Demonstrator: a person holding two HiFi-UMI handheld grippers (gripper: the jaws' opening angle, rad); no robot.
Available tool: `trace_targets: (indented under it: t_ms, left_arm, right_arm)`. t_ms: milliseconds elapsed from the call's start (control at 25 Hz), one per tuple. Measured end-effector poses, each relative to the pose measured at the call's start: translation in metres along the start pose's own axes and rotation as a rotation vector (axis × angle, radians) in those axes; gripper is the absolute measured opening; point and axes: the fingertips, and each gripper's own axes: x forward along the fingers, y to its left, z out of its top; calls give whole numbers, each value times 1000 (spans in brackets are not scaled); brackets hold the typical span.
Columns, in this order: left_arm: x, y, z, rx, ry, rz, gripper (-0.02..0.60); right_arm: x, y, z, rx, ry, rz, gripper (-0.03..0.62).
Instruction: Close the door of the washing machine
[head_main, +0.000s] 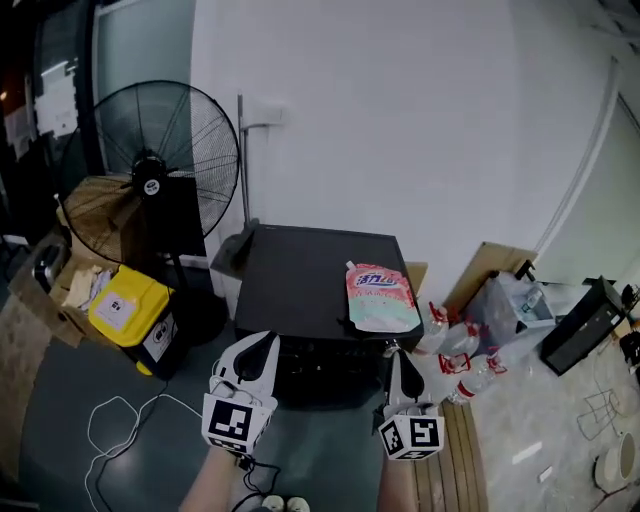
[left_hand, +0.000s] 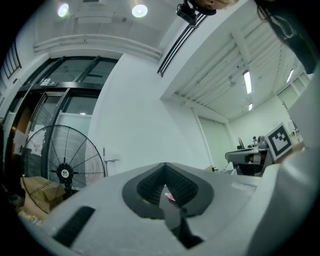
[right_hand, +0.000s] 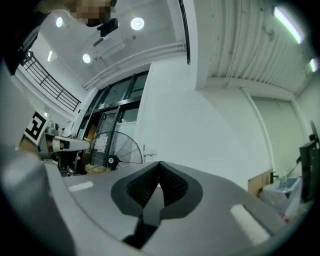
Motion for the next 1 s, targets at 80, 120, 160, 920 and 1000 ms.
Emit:
trace_targets:
  t_ms: [80, 120, 160, 920, 1000]
  left_arm:
    - [1, -4, 12, 13, -17, -4, 8]
    - [1, -7, 17, 17, -26, -5, 8]
    - [0, -9, 20, 20, -28, -6, 8]
    - [-11, -16, 15, 25, 13, 35, 8]
    - [-10, -18, 13, 23, 17, 33, 8]
  right_arm:
    - [-4, 0, 15, 0, -23, 2, 11]
    - [-6, 0, 21, -4, -32, 6, 11]
    - [-7, 1, 26, -9, -38, 10, 11]
    - [-12, -1, 26, 12, -22, 19, 11]
    - [-12, -2, 23, 15, -18, 20, 11]
